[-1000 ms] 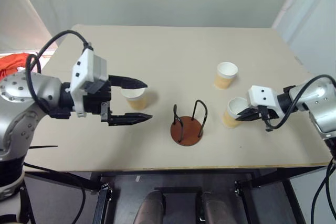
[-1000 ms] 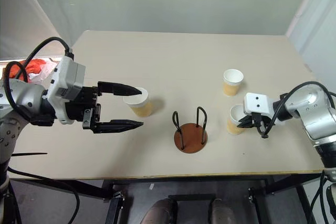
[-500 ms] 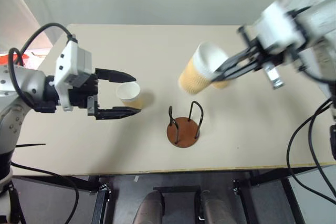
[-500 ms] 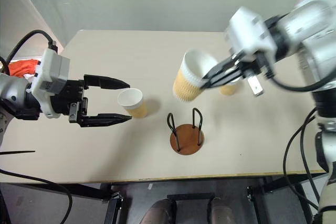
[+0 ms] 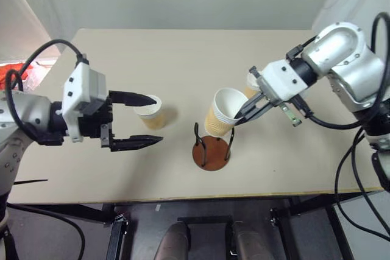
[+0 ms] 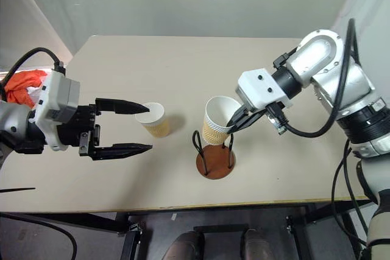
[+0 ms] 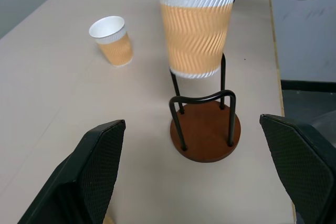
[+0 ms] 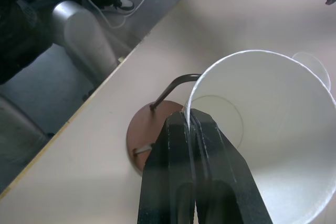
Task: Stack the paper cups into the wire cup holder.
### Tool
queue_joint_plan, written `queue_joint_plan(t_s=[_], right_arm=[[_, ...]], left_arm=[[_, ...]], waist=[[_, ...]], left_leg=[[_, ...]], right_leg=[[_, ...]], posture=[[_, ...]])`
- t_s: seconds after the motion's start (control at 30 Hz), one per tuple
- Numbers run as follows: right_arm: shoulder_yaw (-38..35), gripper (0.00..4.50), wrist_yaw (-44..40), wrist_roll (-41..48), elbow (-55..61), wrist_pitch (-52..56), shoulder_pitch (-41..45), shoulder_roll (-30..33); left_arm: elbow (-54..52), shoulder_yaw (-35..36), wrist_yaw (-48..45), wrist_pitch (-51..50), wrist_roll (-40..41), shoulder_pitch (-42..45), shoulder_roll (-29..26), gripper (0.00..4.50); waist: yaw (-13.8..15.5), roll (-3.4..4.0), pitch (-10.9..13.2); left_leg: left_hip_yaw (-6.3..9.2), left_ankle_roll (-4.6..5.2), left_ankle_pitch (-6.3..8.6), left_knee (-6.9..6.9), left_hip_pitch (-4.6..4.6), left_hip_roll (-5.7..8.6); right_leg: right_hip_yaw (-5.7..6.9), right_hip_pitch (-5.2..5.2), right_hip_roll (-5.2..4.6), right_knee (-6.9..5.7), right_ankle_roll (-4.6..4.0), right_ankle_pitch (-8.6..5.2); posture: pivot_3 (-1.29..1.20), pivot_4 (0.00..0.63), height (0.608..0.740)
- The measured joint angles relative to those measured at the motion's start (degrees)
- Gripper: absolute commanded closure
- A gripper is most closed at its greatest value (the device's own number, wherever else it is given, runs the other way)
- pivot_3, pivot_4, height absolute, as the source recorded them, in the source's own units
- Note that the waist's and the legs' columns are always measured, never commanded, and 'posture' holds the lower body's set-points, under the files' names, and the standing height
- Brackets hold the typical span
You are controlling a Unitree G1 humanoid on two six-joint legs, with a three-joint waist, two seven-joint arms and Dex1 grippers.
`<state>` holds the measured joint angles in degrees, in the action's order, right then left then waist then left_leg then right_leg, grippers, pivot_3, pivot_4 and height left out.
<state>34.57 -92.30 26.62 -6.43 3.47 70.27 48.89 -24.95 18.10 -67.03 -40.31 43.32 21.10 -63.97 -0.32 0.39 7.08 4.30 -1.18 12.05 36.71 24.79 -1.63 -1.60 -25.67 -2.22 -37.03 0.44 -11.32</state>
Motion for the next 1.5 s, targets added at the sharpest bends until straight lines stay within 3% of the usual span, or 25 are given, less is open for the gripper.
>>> queue_joint_plan(t_s=[0.2, 0.33, 0.43, 0.67, 0.83, 1.03, 1.4, 1.5], right_arm=[[0.60, 2.26, 0.00, -1.32, -1.35, -0.77, 0.00, -0.27], [0.43, 0.94, 0.04, -2.82, -3.96, -1.79, 0.14, -1.40], [-0.73, 0.94, 1.28, -8.16, -13.34, -3.28, 2.60, -6.07], [-4.57, 0.94, 11.23, -22.50, -52.35, -11.81, 11.43, -14.84], [-5.68, 0.94, 20.27, -29.57, -65.70, -13.32, 11.92, -17.05], [-9.93, 0.94, 30.47, -33.72, -70.22, -10.66, 12.95, -19.01], [-12.99, 0.94, 35.98, -40.58, -71.94, -7.17, 11.95, -21.93], [-13.55, 1.56, 36.87, -42.06, -72.14, -6.58, 10.95, -21.99]], left_arm=[[-0.01, 0.37, 1.91, -0.02, -0.68, -0.16, -0.42, 0.00], [4.59, -4.23, 9.64, 2.58, -9.45, 4.04, 0.66, 0.00], [8.71, -8.37, 15.60, 3.02, -14.34, 9.94, 4.14, 0.00], [11.55, -17.61, 20.82, -0.72, -18.91, 18.02, 11.23, 0.00], [11.34, -18.96, 19.70, -1.32, -18.62, 20.09, 12.31, 0.00], [9.08, -18.54, 18.65, -2.30, -18.13, 18.92, 12.23, 0.00], [4.19, -14.86, 18.66, -5.34, -15.39, 16.33, 11.82, 0.00], [3.37, -14.08, 18.70, -6.29, -14.64, 15.80, 11.44, 0.00]], waist=[[0.01, 0.00, 0.00], [0.06, 0.00, 0.00], [0.02, 0.00, 0.00], [0.52, -0.01, 0.00], [0.56, 0.02, 0.03], [0.29, 0.05, 0.05], [0.50, 0.05, 0.05], [0.57, 0.05, 0.05]], left_leg=[[-0.01, -0.04, -0.03, 0.02, 0.00, 0.00], [0.01, -0.08, -0.06, 0.03, -0.13, 0.00], [0.01, -0.13, -0.12, 0.02, -0.24, 0.00], [0.03, -0.24, -0.06, -0.04, -0.15, 0.00], [0.03, -0.48, 0.12, -0.15, 0.08, -0.06], [-0.01, -0.57, 0.26, -0.15, 0.10, -0.09], [0.00, -0.50, 0.12, 0.03, 0.10, -0.10], [-0.01, -0.50, 0.11, 0.11, 0.10, -0.10]], right_leg=[[-0.01, 0.01, 0.00, 0.00, -0.06, 0.02], [0.00, 0.08, 0.00, -0.02, -0.11, 0.05], [-0.03, 0.14, -0.01, -0.02, -0.30, 0.16], [-0.02, 0.05, -0.03, 0.03, -0.44, 0.27], [0.11, -0.25, -0.02, 0.06, 0.22, 0.66], [0.15, -0.29, -0.02, 0.15, 0.25, 0.67], [0.15, -0.22, -0.02, 0.08, 0.26, 0.69], [0.15, -0.20, -0.02, 0.07, 0.26, 0.69]], posture=[[0.00, 0.150, 0.740], [0.00, 0.150, 0.740], [0.00, 0.150, 0.740], [0.00, 0.150, 0.740], [0.00, 0.150, 0.740], [0.00, 0.150, 0.740], [0.00, 0.150, 0.740], [0.00, 0.150, 0.740]])
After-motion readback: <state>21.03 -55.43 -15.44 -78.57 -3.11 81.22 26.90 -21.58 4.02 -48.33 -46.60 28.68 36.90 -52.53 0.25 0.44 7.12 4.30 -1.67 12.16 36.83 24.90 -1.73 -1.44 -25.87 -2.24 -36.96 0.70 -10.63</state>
